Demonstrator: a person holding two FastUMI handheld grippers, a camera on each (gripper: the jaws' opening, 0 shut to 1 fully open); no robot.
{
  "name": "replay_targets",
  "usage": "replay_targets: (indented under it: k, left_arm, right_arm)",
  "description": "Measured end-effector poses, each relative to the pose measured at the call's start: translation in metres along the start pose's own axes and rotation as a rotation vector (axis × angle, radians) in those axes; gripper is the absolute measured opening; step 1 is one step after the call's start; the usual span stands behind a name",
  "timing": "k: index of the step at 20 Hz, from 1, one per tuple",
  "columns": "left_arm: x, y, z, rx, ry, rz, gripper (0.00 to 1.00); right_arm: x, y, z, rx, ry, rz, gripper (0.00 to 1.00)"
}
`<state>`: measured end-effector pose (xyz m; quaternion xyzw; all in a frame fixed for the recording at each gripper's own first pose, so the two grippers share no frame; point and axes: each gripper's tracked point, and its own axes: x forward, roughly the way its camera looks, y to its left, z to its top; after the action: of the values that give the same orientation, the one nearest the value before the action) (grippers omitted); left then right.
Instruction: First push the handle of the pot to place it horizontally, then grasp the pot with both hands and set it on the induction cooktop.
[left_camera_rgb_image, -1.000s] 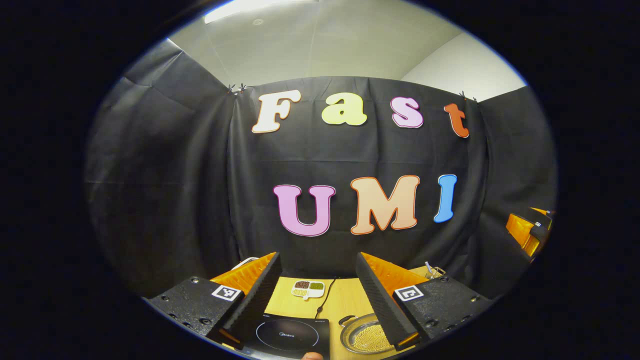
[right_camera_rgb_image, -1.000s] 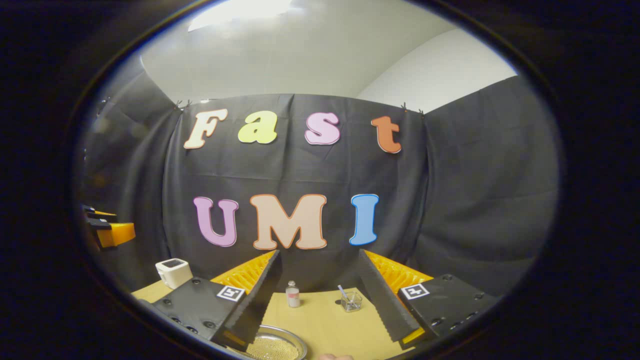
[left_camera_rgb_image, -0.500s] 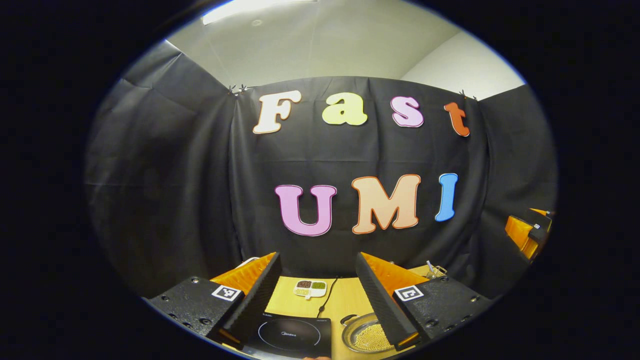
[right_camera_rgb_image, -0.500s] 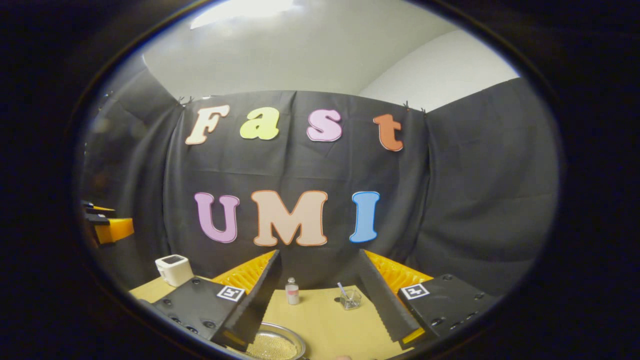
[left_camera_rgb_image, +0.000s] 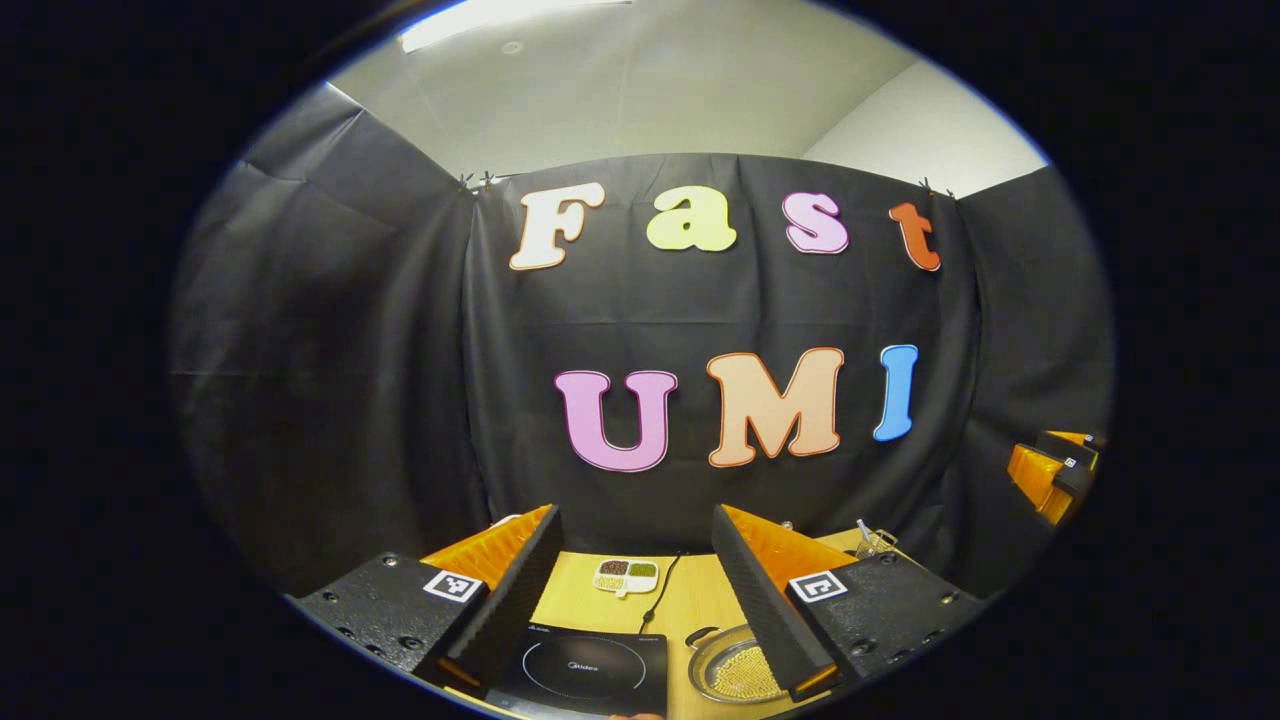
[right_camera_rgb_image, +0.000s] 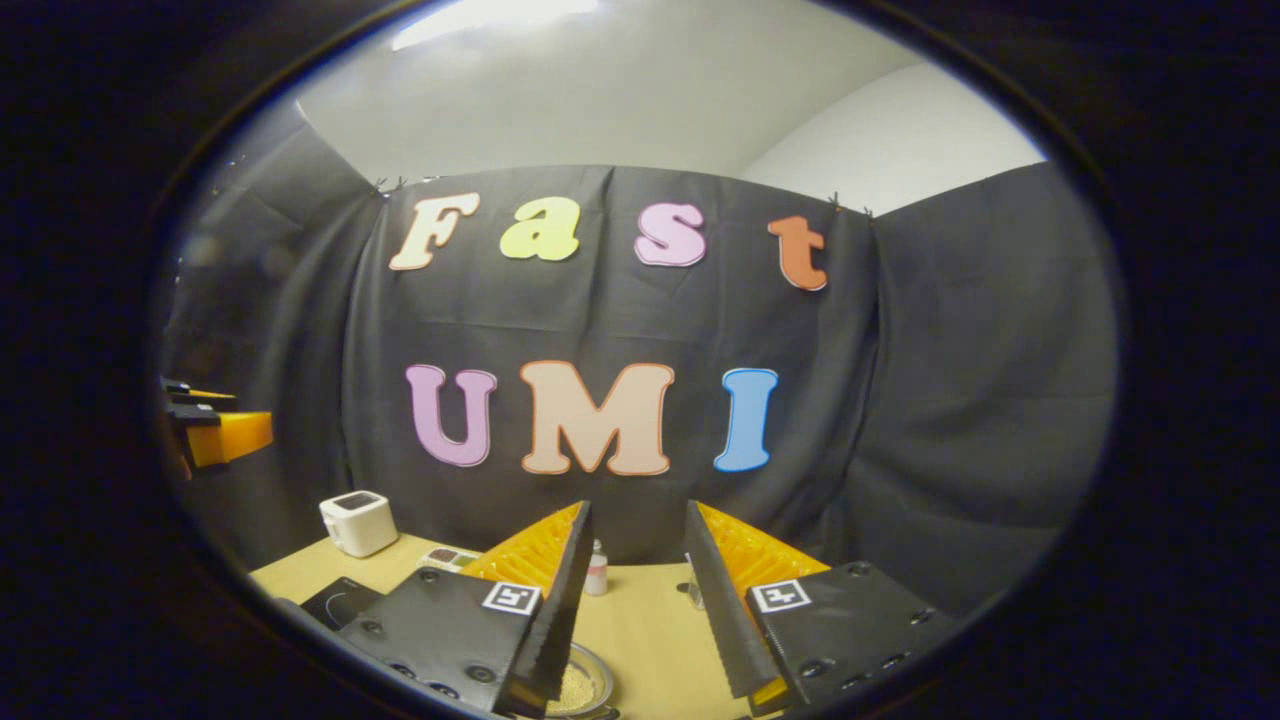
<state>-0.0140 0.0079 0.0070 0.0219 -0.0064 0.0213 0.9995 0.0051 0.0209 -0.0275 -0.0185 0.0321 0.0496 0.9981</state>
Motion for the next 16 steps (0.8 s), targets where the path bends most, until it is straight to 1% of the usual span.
replay_targets:
  k: [1,3,4,5,6,7,8,9,10,11,12,15,16]
  left_arm:
    - [0.000,0.001,-0.002,0.002,0.002,0.001,0.92]
    - [0.001,0.001,-0.002,0.004,0.007,0.004,0.92]
    - [0.000,0.002,-0.003,0.005,0.009,0.006,0.92]
    - [0.000,0.003,-0.004,0.005,0.012,0.006,0.92]
    - [0.000,0.002,-0.005,0.004,0.013,0.007,0.92]
    - [0.002,0.002,-0.005,0.002,0.015,0.007,0.92]
    - [0.002,0.002,-0.005,0.001,0.016,0.007,0.92]
    - [0.004,0.002,-0.006,0.002,0.018,0.008,0.92]
    - [0.003,0.003,-0.006,0.003,0.018,0.009,0.92]
    - [0.003,0.003,-0.005,0.003,0.017,0.009,0.92]
    - [0.004,0.003,-0.005,0.004,0.016,0.010,0.92]
    - [0.005,0.004,-0.005,0.006,0.013,0.015,0.92]
    - [0.006,0.005,-0.004,0.006,0.012,0.017,0.92]
  right_arm:
    - [0.000,0.000,-0.003,-0.002,0.009,-0.004,0.58]
    - [0.002,-0.002,-0.003,-0.003,0.011,-0.010,0.29]
    - [0.001,0.001,-0.003,-0.005,0.012,-0.006,0.17]
    - [0.002,0.001,-0.003,-0.009,0.011,-0.007,0.17]
    - [0.001,0.006,-0.003,-0.011,0.010,0.012,0.22]
    - [0.002,0.010,-0.003,-0.010,0.011,0.019,0.20]
    - [0.001,0.012,-0.005,-0.008,0.018,0.025,0.24]
    - [0.001,0.015,-0.008,-0.002,0.026,0.036,0.20]
    - [0.002,0.018,-0.010,0.004,0.034,0.044,0.24]
    - [0.003,0.020,-0.011,0.005,0.039,0.051,0.21]
    - [0.004,0.021,-0.012,0.002,0.040,0.055,0.24]
    - [0.006,0.025,-0.015,-0.010,0.046,0.069,0.24]
    - [0.014,0.030,-0.023,-0.010,0.046,0.082,0.24]
